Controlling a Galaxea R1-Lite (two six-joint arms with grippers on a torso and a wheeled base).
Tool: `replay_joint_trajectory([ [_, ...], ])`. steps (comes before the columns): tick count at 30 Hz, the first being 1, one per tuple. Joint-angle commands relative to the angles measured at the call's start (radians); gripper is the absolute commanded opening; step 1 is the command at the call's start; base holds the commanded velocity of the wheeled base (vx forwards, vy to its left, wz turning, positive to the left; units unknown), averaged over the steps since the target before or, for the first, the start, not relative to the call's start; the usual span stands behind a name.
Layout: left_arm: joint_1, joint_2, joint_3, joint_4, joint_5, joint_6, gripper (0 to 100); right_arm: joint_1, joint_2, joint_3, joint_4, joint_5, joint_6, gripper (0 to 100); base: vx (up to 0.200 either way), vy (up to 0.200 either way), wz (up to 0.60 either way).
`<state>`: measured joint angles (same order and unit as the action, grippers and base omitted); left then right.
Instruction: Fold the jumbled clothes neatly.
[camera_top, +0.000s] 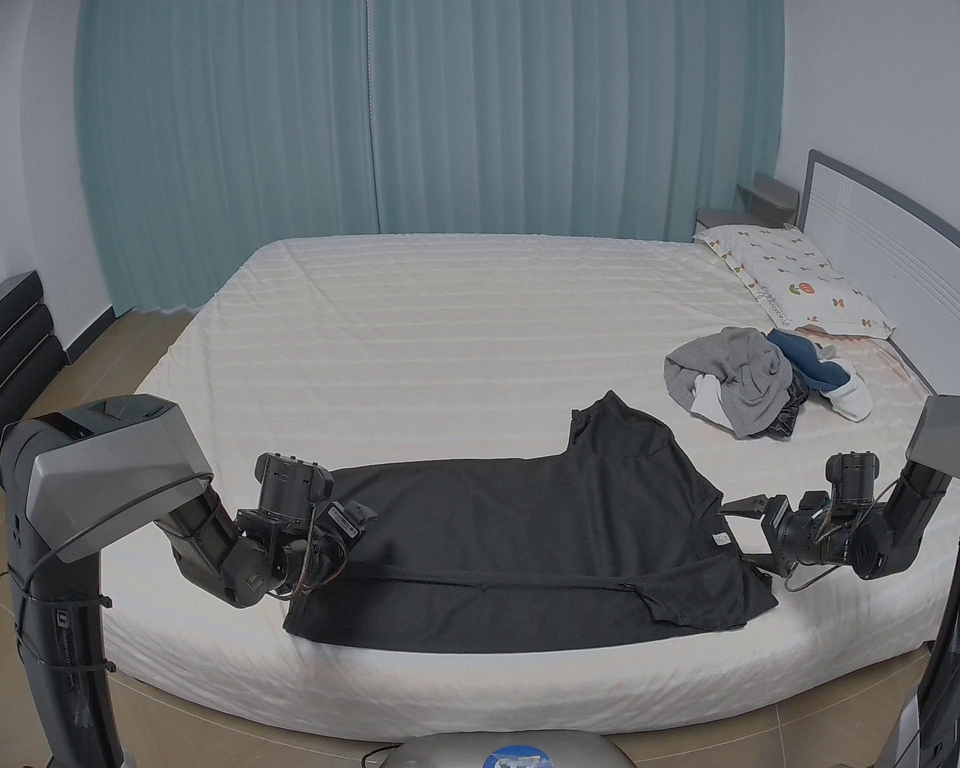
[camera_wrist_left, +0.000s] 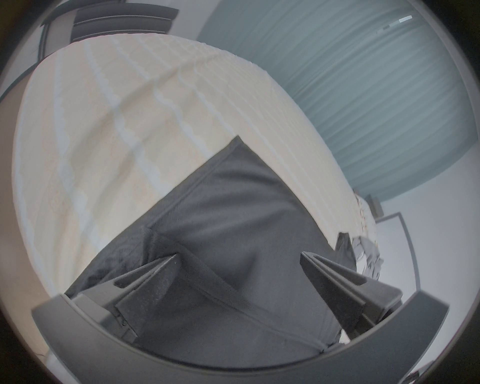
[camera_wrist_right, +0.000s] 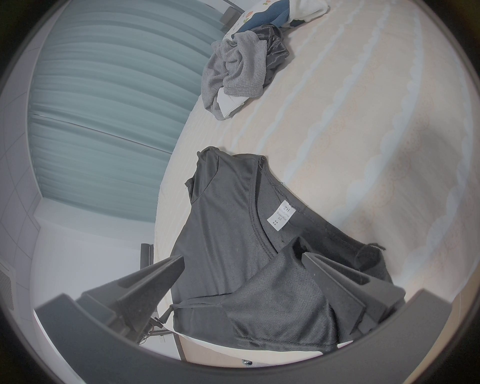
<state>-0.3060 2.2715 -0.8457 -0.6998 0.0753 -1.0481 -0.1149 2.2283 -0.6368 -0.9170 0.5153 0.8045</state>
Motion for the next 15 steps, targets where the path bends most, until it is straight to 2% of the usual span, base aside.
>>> replay_joint_trajectory([
  [1, 0.011, 0.010, -0.010, -0.033, 0.017, -0.032, 100, 0.000, 0.002, 0.000, 0.000, 0.000, 0.001, 100, 0.000, 0.000, 0.00],
  [8, 0.087, 0.026, -0.010, -0.190, 0.017, -0.086, 100, 0.000, -0.001, 0.000, 0.000, 0.000, 0.001, 100, 0.000, 0.000, 0.00],
  [15, 0.105, 0.005, 0.011, -0.191, 0.000, -0.113, 100, 0.000, -0.002, 0.002, 0.000, 0.000, 0.001, 100, 0.000, 0.000, 0.00],
])
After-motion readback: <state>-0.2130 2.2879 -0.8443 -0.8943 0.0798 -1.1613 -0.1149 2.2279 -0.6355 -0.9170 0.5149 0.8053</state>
